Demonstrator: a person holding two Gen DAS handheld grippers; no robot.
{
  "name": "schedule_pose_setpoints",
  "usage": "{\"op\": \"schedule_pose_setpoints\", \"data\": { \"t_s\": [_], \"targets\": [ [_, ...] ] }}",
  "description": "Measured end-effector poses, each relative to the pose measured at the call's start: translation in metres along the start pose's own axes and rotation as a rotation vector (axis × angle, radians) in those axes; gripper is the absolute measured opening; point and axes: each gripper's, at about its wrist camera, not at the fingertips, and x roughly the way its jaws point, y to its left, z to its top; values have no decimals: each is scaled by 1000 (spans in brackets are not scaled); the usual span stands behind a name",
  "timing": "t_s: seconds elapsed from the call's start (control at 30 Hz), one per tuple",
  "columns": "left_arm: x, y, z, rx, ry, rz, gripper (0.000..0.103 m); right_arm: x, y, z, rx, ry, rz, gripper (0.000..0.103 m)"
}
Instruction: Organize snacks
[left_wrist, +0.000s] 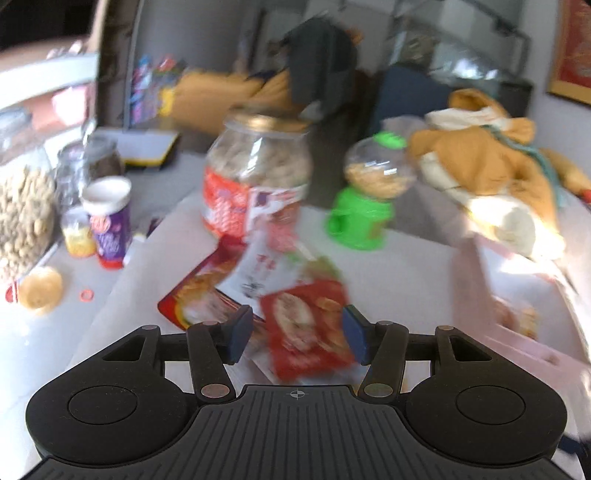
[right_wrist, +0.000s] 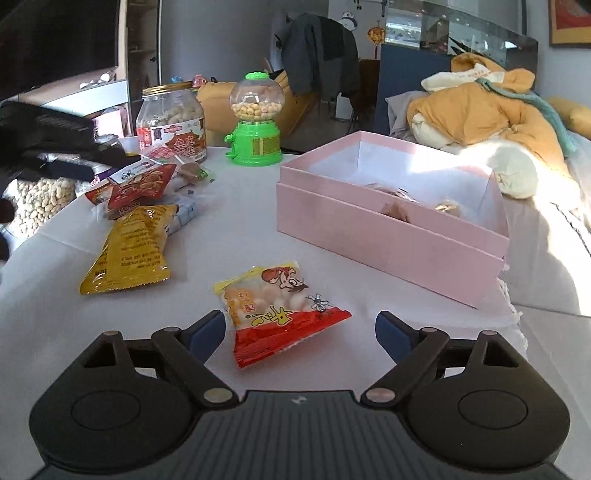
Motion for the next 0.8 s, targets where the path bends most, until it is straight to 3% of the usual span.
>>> {"op": "schedule_pose_setpoints", "data": {
  "t_s": [0.13, 0.27, 0.4, 0.47, 0.53, 0.6, 0.7, 0.8],
  "targets": [
    [34, 0, 10, -75, 105, -61, 59, -1, 2, -1, -13, -10, -14, 89],
    [44, -26, 1, 95, 91, -23, 66, 1, 1, -1, -10, -1, -15, 89],
    [45, -47, -17, 273, 101, 12, 65, 5, -1, -1, 1, 23, -9, 89],
    [43, -52, -21, 312, 84, -1, 64, 7, -3, 0, 10, 34, -7, 89],
    [42, -52, -20, 305, 66, -24, 54, 9, -4, 0, 20, 47, -6, 89],
    [45, -49, -16, 281, 49, -52, 54, 11, -5, 1, 30, 55, -3, 89],
    [48, -39, -9, 199, 83, -82, 54, 11, -7, 0, 46, 60, 1, 89],
    [32, -33, -12, 189, 88, -151, 52, 12, -8, 0, 53, 65, 5, 89]
  ]
}}
